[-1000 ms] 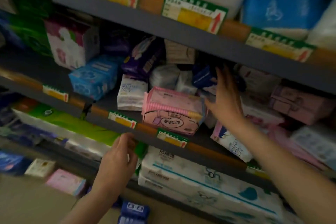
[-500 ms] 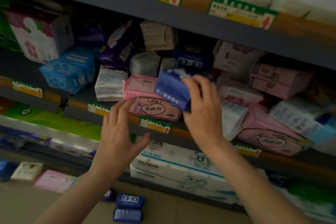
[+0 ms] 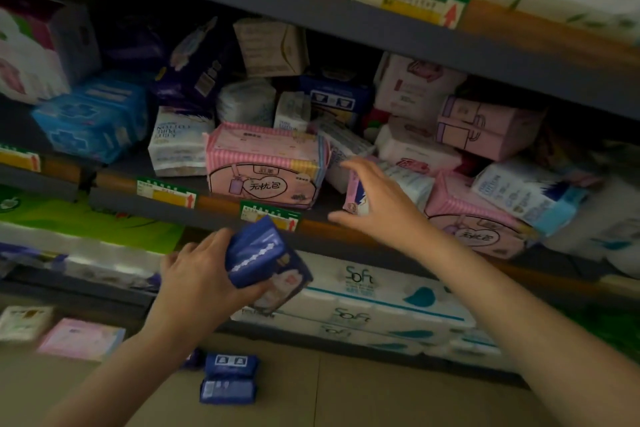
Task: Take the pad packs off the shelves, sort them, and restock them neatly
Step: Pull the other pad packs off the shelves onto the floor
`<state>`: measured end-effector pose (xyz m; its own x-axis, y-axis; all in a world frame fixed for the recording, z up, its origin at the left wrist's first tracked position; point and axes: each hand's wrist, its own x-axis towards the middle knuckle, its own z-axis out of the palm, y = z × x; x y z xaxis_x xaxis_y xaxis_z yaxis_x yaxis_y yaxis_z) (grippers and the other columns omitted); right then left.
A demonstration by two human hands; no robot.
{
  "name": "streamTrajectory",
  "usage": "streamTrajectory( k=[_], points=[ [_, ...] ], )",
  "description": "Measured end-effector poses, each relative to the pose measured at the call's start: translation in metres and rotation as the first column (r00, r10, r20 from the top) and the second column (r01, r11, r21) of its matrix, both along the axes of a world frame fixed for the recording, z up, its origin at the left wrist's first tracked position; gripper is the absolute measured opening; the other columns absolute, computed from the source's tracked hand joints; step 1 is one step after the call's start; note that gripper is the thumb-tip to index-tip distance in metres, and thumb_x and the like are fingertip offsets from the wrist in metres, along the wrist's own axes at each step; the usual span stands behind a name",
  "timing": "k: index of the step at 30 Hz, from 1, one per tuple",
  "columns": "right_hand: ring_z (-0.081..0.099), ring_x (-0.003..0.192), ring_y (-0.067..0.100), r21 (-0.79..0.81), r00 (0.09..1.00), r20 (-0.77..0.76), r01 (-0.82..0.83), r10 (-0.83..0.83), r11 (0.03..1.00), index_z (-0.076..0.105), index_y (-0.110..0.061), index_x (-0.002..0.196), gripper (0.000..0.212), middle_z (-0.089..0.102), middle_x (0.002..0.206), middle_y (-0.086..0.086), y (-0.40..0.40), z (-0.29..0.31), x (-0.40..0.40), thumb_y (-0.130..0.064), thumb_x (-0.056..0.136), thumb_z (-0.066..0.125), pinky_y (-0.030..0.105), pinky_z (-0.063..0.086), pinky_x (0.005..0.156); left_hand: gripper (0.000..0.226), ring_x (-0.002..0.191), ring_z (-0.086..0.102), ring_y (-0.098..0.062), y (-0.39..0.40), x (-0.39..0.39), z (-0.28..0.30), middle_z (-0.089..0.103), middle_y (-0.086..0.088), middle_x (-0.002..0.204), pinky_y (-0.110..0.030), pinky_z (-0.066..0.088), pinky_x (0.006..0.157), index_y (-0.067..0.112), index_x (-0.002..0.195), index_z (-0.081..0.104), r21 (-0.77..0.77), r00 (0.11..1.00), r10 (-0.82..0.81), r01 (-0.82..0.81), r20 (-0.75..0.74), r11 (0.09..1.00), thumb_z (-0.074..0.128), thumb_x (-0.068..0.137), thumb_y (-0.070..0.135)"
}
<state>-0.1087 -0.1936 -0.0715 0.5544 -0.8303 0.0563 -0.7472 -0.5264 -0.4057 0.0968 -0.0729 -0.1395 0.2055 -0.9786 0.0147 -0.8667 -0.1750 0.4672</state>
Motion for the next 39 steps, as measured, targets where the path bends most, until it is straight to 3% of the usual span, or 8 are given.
streamTrajectory(
  k=[5, 11, 16, 20, 24, 27, 34, 39],
  points=[
    [0.009, 0.144, 0.022, 0.03, 0.987, -0.144, -0.069, 0.073, 0.997, 0.012, -0.014, 0.15, 0.101, 0.008, 0.158, 0.007, -0.057, -0.024, 0.06, -0.03, 0.075, 0.078, 0.028, 0.012, 0.114, 0.058, 0.093, 0.058, -0.029, 0.014, 0.023, -0.015, 0.055, 0.0, 0.094, -0.045, 0.045, 0.089, 0.018, 0.108, 0.048, 0.101, 0.924, 0.296, -0.28, -0.243, 0.955, 0.076, 0.067, 0.049],
    [0.016, 0.142, 0.033, 0.018, 0.902, -0.425, 0.096, -0.079, 0.995, 0.01, -0.021, 0.15, 0.114, 0.018, 0.155, 0.009, -0.1, -0.04, 0.106, -0.042, 0.062, 0.081, 0.047, 0.016, 0.115, 0.076, 0.096, 0.062, -0.032, 0.055, 0.047, -0.061, 0.064, -0.013, 0.107, -0.048, 0.051, 0.086, 0.012, 0.116, 0.049, 0.339, 0.623, 0.568, -0.458, -0.538, 0.822, 0.073, 0.061, 0.06],
    [0.033, 0.122, 0.037, -0.48, 0.923, -0.347, -0.025, -0.164, 0.877, 0.036, -0.019, 0.138, 0.09, 0.042, 0.133, 0.017, -0.031, -0.008, 0.127, -0.043, 0.064, 0.08, 0.044, 0.028, 0.094, 0.05, 0.093, 0.06, -0.031, 0.075, 0.069, -0.082, 0.063, -0.014, 0.104, -0.043, 0.05, 0.084, 0.006, 0.11, 0.051, 0.398, 0.465, 0.683, -0.572, -0.563, 0.717, 0.07, 0.079, 0.04],
    [0.036, 0.105, 0.035, -0.636, 0.986, -0.165, -0.081, -0.033, 0.767, 0.044, -0.015, 0.124, 0.081, 0.049, 0.117, 0.019, 0.032, 0.002, 0.14, -0.043, 0.058, 0.082, 0.046, 0.032, 0.08, 0.077, 0.091, 0.064, -0.027, 0.091, 0.1, -0.098, 0.067, -0.006, 0.101, -0.044, 0.052, 0.085, 0.015, 0.11, 0.056, 0.422, 0.336, 0.717, -0.629, -0.61, 0.653, 0.066, 0.054, 0.067],
    [0.034, 0.104, 0.03, -0.524, 0.988, -0.079, -0.157, 0.135, 0.837, 0.046, -0.014, 0.12, 0.079, 0.055, 0.114, 0.014, 0.066, -0.011, 0.166, -0.065, 0.063, 0.065, 0.044, 0.034, 0.079, 0.038, 0.081, 0.062, -0.025, 0.125, 0.126, -0.109, 0.066, -0.008, 0.091, -0.037, 0.051, 0.075, 0.011, 0.105, 0.059, 0.493, 0.124, 0.769, -0.701, -0.627, 0.515, 0.071, 0.079, 0.036],
    [0.037, 0.105, 0.025, -0.25, 0.965, -0.13, -0.254, 0.228, 0.934, 0.045, -0.02, 0.119, 0.083, 0.054, 0.114, 0.003, 0.095, -0.047, 0.194, -0.081, 0.063, 0.04, 0.037, 0.037, 0.08, 0.031, 0.074, 0.058, -0.023, 0.159, 0.143, -0.126, 0.061, -0.008, 0.085, -0.031, 0.044, 0.061, 0.009, 0.111, 0.055, 0.544, -0.011, 0.801, -0.739, -0.599, 0.397, 0.067, 0.085, 0.022],
    [0.038, 0.117, 0.026, 0.396, 0.888, -0.364, -0.125, 0.281, 0.91, 0.036, -0.024, 0.118, 0.069, 0.041, 0.127, 0.005, 0.148, -0.211, 0.25, -0.066, 0.071, 0.062, 0.035, 0.045, 0.083, 0.063, 0.095, 0.057, -0.035, 0.228, 0.2, -0.202, 0.057, -0.024, 0.115, -0.038, 0.045, 0.077, -0.006, 0.127, 0.044, 0.607, -0.237, 0.871, -0.79, -0.431, 0.085, 0.068, 0.082, 0.031],
    [0.031, 0.128, 0.032, 0.563, 0.841, -0.448, 0.003, 0.302, 0.827, 0.037, -0.022, 0.126, 0.07, 0.034, 0.138, 0.012, 0.184, -0.312, 0.315, -0.052, 0.073, 0.071, 0.039, 0.044, 0.091, 0.063, 0.095, 0.059, -0.034, 0.255, 0.244, -0.252, 0.058, -0.021, 0.115, -0.038, 0.047, 0.073, -0.003, 0.126, 0.045, 0.658, -0.235, 0.883, -0.746, -0.407, 0.105, 0.07, 0.081, 0.033]
  ],
)
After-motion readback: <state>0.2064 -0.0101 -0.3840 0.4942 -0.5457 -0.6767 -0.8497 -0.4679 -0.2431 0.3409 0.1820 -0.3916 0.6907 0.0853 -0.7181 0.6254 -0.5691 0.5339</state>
